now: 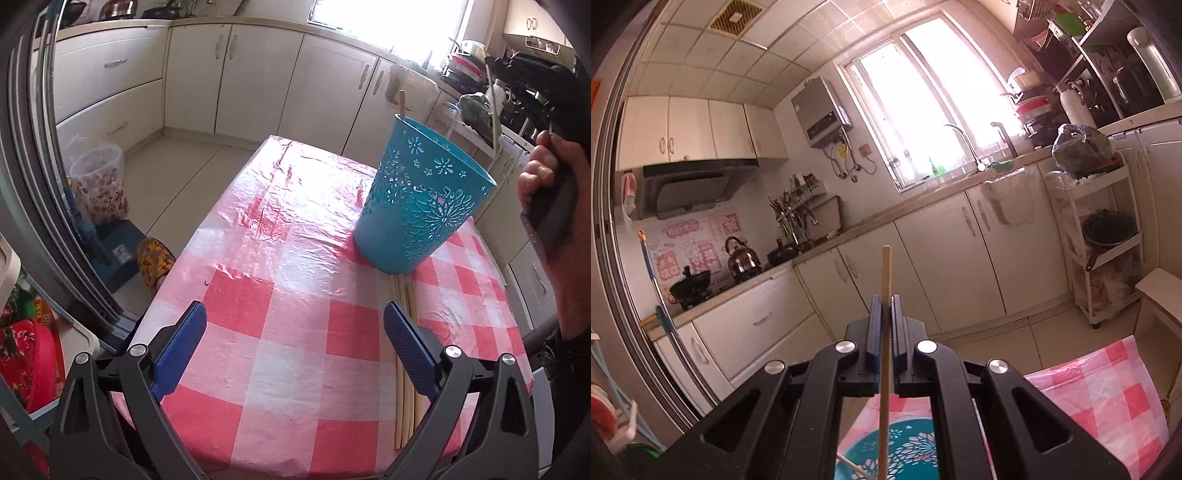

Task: Organize utensils
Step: 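Lower the right tool's stick into the teal cup and open the right tool, then move both tools back down to the remaining wooden sticks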

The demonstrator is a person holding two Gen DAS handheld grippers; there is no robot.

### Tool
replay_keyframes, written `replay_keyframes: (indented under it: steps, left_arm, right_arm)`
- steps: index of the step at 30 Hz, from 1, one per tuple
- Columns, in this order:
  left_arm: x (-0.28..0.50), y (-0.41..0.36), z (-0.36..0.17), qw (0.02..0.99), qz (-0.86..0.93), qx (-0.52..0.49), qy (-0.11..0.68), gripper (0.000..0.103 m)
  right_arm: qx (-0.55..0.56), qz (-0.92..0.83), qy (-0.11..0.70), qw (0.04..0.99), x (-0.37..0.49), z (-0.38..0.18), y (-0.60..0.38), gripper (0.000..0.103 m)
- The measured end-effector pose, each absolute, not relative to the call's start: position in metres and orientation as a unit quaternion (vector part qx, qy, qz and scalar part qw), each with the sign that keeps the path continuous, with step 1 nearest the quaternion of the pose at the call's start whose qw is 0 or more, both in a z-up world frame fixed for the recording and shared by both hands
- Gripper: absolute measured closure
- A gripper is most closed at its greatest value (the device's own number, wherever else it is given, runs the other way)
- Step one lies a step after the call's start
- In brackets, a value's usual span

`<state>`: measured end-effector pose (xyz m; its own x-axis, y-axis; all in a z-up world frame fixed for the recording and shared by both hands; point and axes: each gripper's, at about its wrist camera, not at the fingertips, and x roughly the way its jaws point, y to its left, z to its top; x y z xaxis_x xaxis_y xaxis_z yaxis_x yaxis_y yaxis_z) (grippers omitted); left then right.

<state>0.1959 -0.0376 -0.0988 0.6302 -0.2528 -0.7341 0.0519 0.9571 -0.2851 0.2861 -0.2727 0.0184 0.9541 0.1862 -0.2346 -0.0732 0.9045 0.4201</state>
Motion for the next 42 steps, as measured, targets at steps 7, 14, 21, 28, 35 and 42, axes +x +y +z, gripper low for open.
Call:
replay_keyframes:
  steps: [7,14,21,28,35,42]
  left_arm:
    - [0.197,-0.031,-0.105,0.891,-0.078,-0.13,0.428,0.01]
    - [0.194,-0.029,-0.106,0.89,-0.061,-0.124,0.435,0.01]
    - [0.191,-0.025,-0.101,0.889,-0.026,-0.093,0.447,0.009]
    - [0.176,-0.026,-0.079,0.902,-0.024,-0.069,0.426,0.008]
    - [0.155,-0.024,-0.056,0.913,-0.036,-0.055,0.403,0.008]
    - [0.137,-0.01,-0.066,0.907,-0.034,-0.055,0.416,0.008]
  right_arm:
    - [0.173,0.063,0.206,0.961,0.286,-0.025,-0.261,0.094]
    - [0.142,0.069,0.225,0.961,0.26,-0.028,-0.258,0.072]
    - [0.102,0.043,0.225,0.968,0.191,-0.024,-0.265,0.039]
    - [0.05,-0.008,0.32,0.946,0.145,-0.072,-0.263,0.022]
    - [0.077,-0.028,0.385,0.919,0.135,-0.099,-0.268,0.022]
    - [0.048,0.006,0.401,0.915,0.115,-0.1,-0.237,0.022]
